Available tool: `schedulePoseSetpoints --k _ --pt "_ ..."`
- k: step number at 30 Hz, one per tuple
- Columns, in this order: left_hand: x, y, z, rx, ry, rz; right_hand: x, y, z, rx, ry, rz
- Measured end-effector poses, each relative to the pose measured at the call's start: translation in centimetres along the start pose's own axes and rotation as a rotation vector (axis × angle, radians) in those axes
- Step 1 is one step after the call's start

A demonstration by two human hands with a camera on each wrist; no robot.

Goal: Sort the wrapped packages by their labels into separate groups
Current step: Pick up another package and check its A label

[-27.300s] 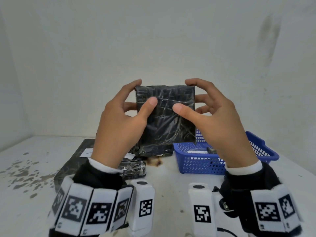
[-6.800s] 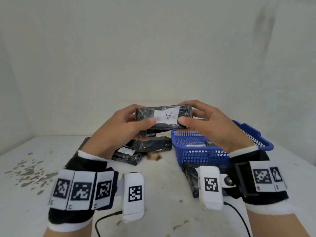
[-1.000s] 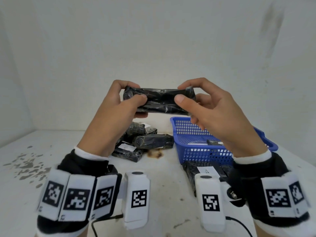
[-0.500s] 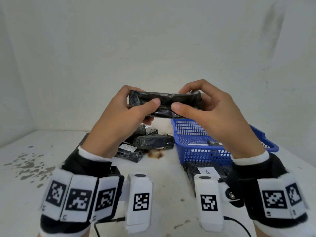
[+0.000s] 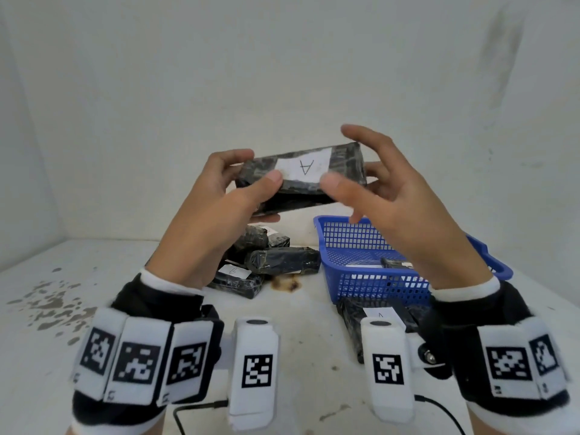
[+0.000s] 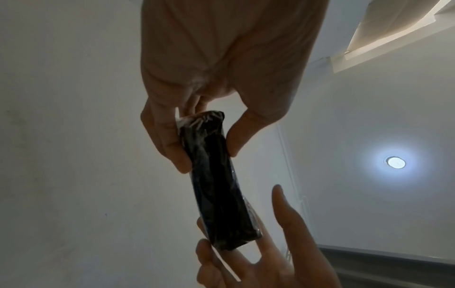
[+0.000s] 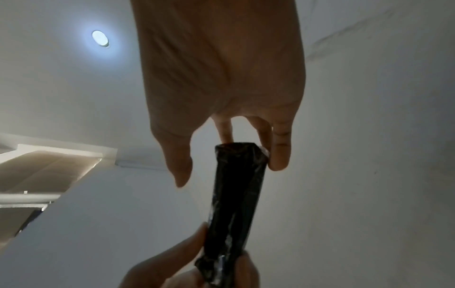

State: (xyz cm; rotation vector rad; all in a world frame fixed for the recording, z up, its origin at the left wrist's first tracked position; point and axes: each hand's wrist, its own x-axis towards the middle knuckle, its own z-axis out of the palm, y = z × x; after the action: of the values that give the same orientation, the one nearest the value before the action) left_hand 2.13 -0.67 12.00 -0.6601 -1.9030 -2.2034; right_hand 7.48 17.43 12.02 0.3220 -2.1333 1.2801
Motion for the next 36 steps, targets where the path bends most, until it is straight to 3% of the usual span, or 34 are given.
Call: schedulePoseSetpoints --k 6,25,32,36 --pt "-0.02 0.09 -0.11 -0.015 -0.088 0.030 0.16 0.30 0.01 0.164 0.020 0.013" --pt "-0.36 -0.17 0.28 0.102 -0.100 0.122 -0.04 -0.25 0.42 0.084 0.075 0.023" --pt "-0.58 0.08 0.35 0.202 -0.059 0.116 -0.14 -0.21 0.60 0.111 0.058 0.008" --pt "-0.60 0.25 0.53 0.127 -0.084 0.053 -0.32 -0.50 0.46 0.136 0.011 -0.033"
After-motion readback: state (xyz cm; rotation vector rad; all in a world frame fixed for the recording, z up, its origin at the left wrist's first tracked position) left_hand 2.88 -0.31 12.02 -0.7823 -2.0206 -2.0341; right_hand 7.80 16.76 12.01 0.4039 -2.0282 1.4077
